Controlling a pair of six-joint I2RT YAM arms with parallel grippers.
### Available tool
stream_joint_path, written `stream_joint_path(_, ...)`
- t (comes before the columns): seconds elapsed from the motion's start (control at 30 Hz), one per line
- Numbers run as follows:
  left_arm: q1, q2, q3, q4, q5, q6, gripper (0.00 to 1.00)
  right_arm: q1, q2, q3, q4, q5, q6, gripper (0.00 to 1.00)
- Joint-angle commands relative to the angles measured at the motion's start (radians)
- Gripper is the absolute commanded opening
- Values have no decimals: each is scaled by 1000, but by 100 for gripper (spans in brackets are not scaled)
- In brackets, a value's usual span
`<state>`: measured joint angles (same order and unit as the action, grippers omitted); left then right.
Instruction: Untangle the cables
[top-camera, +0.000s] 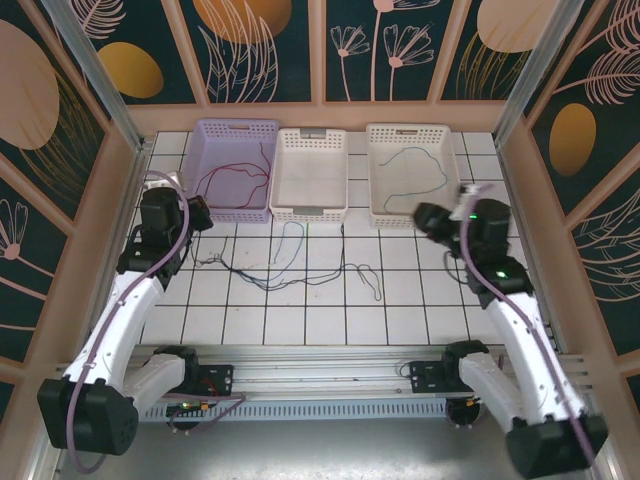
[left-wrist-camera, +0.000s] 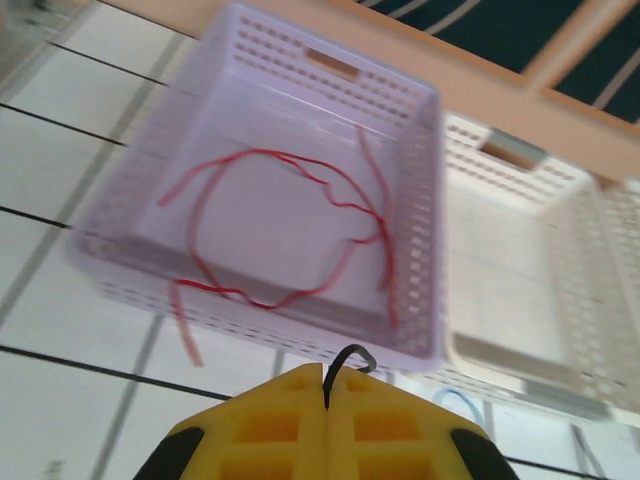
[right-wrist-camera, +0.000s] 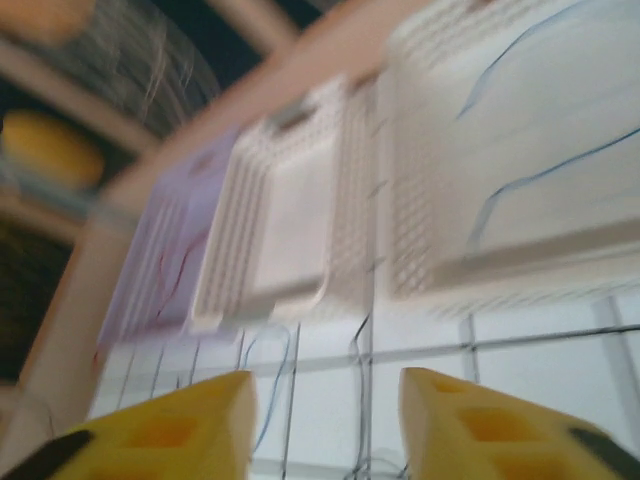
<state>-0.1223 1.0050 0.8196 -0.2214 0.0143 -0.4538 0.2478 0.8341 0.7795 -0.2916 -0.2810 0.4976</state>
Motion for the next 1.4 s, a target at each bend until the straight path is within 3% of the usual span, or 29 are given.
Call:
stream_joint_path(0.0,0,-3,-41,71,183,-64,0,201,78,-37,81,120,-47,53)
stream_joint_path(0.23,-24,-22,-153,161,319,-193,0,471,281,-149,385,143,-65,59)
stream_joint_path(0.27,-27,-25,-166,162,315,-204,4,502,315,-147,417,144,-75,60)
stream_joint_path(0.33,-28,-43,-186,153,280,-226,27,568,407,-117,465,147,-113,61)
stream_joint_path(0.47,-27,-89,-186,94,211,-233,54,673,594,-17,492,154,-179,61)
stream_joint_path(0.57,-27,-118,-145,4,143,-211,70,734,710,46,526,147,-218,61)
stream_joint_path(0.67,-27,-147,-102,-90,54,-157,78,775,814,116,540,155,-248,61)
stream_joint_path(1.07,-27,-336,-150,-116,-123,-132,83,830,1132,375,511,163,-351,56)
stream_joint_path(1.37,-26,-359,-155,-121,-128,-132,83,841,1233,443,453,215,-401,53)
